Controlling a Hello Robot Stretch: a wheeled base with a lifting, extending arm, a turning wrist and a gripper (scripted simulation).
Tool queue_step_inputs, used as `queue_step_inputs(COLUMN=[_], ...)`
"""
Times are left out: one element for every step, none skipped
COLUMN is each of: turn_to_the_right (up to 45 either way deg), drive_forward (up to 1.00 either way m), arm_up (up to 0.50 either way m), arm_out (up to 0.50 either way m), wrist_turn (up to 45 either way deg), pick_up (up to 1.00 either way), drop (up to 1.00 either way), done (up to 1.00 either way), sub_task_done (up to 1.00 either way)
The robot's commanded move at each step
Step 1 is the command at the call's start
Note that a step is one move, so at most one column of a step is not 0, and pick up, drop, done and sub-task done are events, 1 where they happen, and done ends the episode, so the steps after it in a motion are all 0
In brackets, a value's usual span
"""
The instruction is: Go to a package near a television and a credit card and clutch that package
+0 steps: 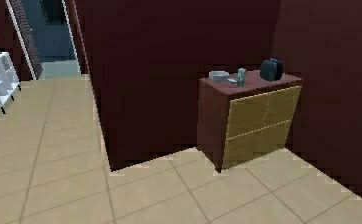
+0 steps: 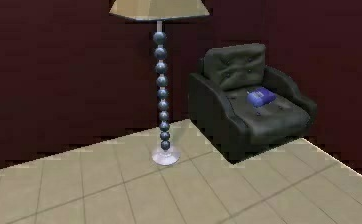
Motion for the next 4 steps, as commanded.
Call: queue_step_inputs(turn_to_the_right=[0.0, -45.0, -6.0, -3.0], drive_forward=[0.45, 0.0, 0.0, 0.0], arm_up=[0.0, 0.0, 0.0, 0.0], arm_out=[0.0, 0.0, 0.0, 0.0], wrist_turn=[0.0, 0.0, 0.0, 0.0], pick_up=[0.0, 0.0, 0.0, 0.0], drop=[0.0, 0.0, 0.0, 0.0], done=[0.0, 0.0, 0.0, 0.0], sub_task_done=[0.0, 0.0, 0.0, 0.0])
